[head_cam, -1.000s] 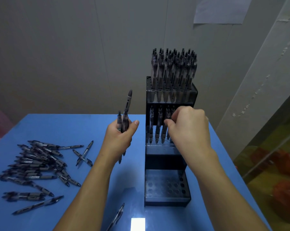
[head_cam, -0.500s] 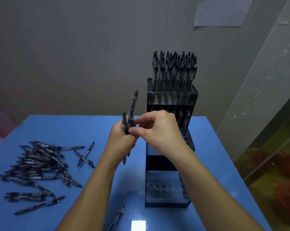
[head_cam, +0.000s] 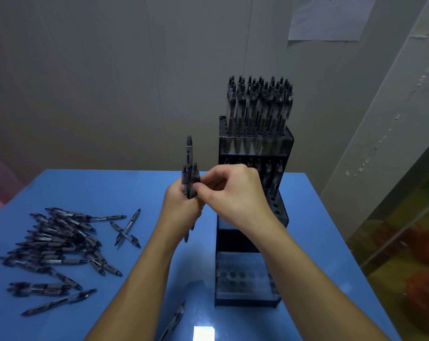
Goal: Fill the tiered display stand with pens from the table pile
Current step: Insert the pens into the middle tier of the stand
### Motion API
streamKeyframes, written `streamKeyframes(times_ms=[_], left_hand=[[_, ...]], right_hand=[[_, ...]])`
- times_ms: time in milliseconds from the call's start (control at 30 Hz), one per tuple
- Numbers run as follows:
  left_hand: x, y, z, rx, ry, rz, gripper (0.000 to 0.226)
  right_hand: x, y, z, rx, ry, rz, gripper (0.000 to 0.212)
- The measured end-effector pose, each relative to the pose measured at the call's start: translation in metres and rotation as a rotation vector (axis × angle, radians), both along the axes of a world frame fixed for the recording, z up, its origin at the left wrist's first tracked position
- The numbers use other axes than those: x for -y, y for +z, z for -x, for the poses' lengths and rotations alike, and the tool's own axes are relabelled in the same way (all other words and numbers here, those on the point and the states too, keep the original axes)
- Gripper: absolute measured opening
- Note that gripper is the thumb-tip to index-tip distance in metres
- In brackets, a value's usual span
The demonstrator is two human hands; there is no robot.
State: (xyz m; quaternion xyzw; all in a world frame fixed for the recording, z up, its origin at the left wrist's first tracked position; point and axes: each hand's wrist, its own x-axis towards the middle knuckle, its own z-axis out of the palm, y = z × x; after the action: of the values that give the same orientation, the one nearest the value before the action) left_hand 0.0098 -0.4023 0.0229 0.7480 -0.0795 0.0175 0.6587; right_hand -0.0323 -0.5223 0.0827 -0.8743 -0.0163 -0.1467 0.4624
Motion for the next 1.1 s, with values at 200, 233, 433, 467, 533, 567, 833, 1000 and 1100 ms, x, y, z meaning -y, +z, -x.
streamKeyframes(times_ms=[200,233,433,467,533,567,833,1000,1100], left_hand=[[0.002,-0.002,-0.001,0.027,0.015,0.004,0.022],[0.002,-0.002,0.000,0.035,0.021,0.011,0.017],[0.000,-0.004,0.001,0.025,0.057,0.007,0.036],[-0.001,-0.006,0.000,0.016,0.059,0.008,0.039],[-0.001,-0.010,-0.002,-0.006,0.068,0.013,0.044],[-0.001,-0.010,-0.003,-0.012,0.068,0.009,0.044],[-0.002,-0.016,-0.006,-0.026,0.080,-0.018,0.043],[-0.001,-0.016,-0.006,-0.039,0.080,-0.017,0.042],[-0.001,-0.016,-0.005,-0.038,0.080,-0.024,0.041]], right_hand=[[0.001,0.001,0.001,0.035,-0.036,-0.030,0.004],[0.001,0.001,0.001,0.044,-0.048,-0.050,0.004],[0.005,0.010,0.006,0.129,-0.126,-0.174,0.009],[0.007,0.012,0.007,0.142,-0.140,-0.192,0.011],[0.012,0.016,0.007,0.163,-0.166,-0.224,0.014],[0.014,0.018,0.007,0.166,-0.177,-0.244,0.014],[0.050,0.031,0.010,0.240,-0.316,-0.255,0.016],[0.074,0.031,0.014,0.218,-0.434,-0.035,0.015],[0.080,0.023,0.013,0.178,-0.464,0.021,0.015]])
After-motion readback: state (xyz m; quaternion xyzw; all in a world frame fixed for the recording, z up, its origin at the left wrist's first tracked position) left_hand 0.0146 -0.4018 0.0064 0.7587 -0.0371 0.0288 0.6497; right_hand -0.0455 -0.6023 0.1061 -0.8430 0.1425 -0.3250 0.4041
